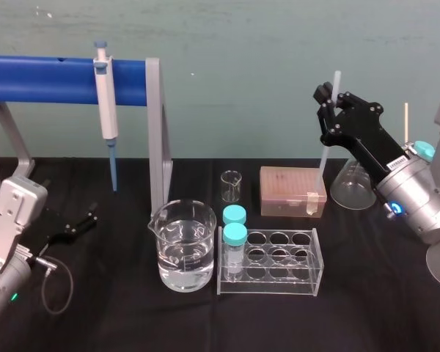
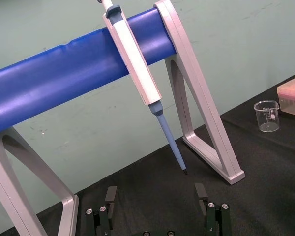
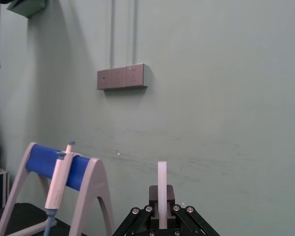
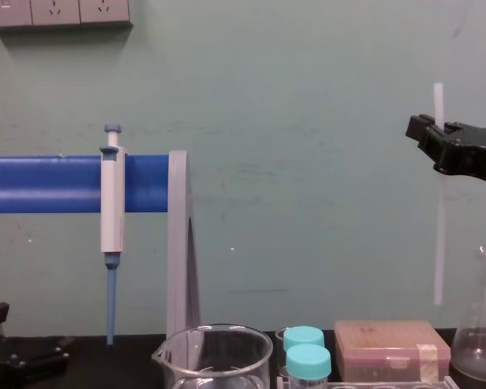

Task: Pick up the stirring rod with one hand, then place it down.

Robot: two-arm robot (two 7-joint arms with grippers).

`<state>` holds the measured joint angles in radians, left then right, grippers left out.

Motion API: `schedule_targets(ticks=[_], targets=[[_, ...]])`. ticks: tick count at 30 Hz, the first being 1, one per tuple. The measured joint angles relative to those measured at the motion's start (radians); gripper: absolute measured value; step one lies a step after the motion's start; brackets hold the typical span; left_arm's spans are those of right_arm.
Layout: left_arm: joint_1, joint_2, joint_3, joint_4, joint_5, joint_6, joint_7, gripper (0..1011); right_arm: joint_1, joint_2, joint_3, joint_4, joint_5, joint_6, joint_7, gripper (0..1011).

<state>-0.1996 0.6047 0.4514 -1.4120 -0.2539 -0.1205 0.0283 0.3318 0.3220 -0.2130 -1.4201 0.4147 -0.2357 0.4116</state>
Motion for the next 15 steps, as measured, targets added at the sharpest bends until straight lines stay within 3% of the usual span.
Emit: schedule_targets(ticks=[15], targets=[[0.000, 0.000, 0.000, 0.000, 0.000, 0.000, 0.000, 1000, -0.007, -0.012, 0.009, 0.002, -0.010, 0.011, -0.001, 67]])
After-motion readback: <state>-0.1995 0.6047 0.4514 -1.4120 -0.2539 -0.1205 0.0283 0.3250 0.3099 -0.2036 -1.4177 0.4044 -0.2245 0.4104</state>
